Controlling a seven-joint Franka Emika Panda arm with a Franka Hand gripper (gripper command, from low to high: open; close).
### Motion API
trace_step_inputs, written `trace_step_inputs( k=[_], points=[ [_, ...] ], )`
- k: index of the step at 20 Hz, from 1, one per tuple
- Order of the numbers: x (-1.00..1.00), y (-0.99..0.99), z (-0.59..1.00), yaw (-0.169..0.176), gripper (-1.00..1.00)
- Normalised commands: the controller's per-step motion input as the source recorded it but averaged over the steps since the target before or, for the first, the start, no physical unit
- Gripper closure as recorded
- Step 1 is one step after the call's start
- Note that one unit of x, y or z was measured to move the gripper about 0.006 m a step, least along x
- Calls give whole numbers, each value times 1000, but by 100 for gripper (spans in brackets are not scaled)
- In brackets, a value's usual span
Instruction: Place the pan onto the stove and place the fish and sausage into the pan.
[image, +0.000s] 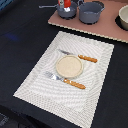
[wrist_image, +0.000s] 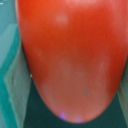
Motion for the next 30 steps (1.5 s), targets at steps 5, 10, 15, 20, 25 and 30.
trace_step_inputs(
  k=[5,10,15,20,25,30],
  points=[
    [0,653,-204,0,100],
    [0,430,-329,0,100],
    [-27,505,-338,2,100],
    [-5,581,-242,0,100],
    [-56,608,-168,3,-100],
    [-41,537,-58,4,-100]
  ],
)
